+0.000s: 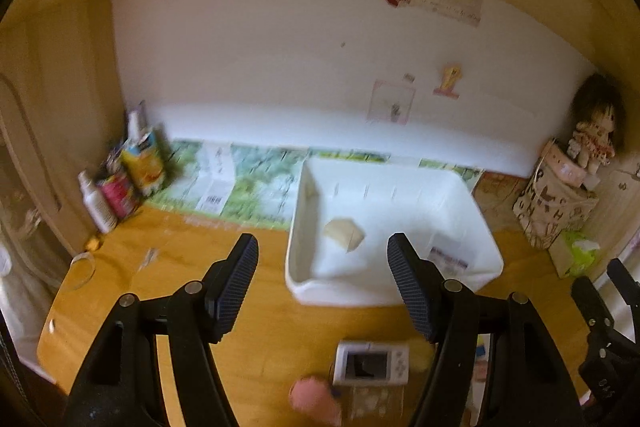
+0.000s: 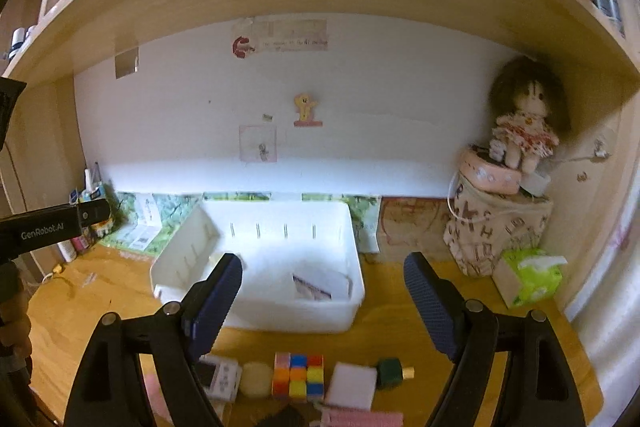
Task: Organize rigid objects
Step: 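Move both tools back from the tray toward the remaining desk items, then grasp the pink round pad with the left tool while the right approaches the white paddle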
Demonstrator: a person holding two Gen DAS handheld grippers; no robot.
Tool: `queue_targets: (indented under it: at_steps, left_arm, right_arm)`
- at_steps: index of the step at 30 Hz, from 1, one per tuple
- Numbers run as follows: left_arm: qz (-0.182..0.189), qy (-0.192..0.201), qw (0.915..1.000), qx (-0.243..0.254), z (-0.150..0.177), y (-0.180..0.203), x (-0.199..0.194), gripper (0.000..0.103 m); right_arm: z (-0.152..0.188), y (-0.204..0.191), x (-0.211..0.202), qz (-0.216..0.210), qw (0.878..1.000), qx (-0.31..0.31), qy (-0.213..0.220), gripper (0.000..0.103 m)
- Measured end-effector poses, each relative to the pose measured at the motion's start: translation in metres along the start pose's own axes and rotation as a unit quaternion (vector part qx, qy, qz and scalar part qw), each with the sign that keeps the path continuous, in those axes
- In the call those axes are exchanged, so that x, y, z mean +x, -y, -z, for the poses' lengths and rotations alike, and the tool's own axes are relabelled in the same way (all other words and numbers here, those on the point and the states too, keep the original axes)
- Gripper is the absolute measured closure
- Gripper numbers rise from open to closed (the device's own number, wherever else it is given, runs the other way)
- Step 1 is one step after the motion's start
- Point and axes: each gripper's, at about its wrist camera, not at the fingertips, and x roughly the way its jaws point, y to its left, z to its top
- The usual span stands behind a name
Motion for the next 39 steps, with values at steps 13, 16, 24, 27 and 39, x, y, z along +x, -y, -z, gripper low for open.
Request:
queue_targets:
  at_steps: [13, 16, 24, 27, 39]
  left_arm:
    - [-0.021, -0.079, 0.9967, 0.001, 0.052, -0.01, -0.026, 0.017]
    - [-0.026, -0.099, 0.9947, 0.01, 0.063, -0.008, -0.026, 0.016]
    - [-0.043, -0.184, 0.982, 0.009, 0.09, -0.002, -0.007, 0.016]
    - [-0.043, -0.218, 0.9749, 0.005, 0.098, -0.002, 0.005, 0.016]
    - [-0.023, -0.352, 0.9335, -0.065, 0.126, -0.021, 0.068, 0.016]
  right_arm:
    - [0.061, 0.014, -0.03, -0.036, 0.997, 0.025, -0.056, 0.019]
    - [0.076, 0.019, -0.03, -0.044, 0.995, 0.039, -0.076, 0.019]
    - [0.11, 0.029, -0.024, -0.038, 0.989, 0.053, -0.129, 0.019]
    - [0.12, 0.032, -0.017, -0.036, 0.986, 0.053, -0.157, 0.019]
    - [0.153, 0.027, 0.022, -0.025, 0.965, 0.045, -0.257, 0.019]
